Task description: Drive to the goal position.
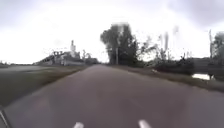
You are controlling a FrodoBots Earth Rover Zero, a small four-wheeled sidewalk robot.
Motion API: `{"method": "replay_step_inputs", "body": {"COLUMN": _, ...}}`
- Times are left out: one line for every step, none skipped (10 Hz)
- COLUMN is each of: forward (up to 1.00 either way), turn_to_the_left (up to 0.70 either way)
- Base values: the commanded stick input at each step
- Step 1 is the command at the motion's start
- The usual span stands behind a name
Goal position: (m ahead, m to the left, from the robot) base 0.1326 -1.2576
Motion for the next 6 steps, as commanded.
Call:
{"method": "replay_step_inputs", "body": {"forward": 1.00, "turn_to_the_left": 0.00}}
{"method": "replay_step_inputs", "body": {"forward": 1.00, "turn_to_the_left": 0.00}}
{"method": "replay_step_inputs", "body": {"forward": 1.00, "turn_to_the_left": 0.00}}
{"method": "replay_step_inputs", "body": {"forward": 1.00, "turn_to_the_left": 0.00}}
{"method": "replay_step_inputs", "body": {"forward": 1.00, "turn_to_the_left": 0.00}}
{"method": "replay_step_inputs", "body": {"forward": 1.00, "turn_to_the_left": 0.00}}
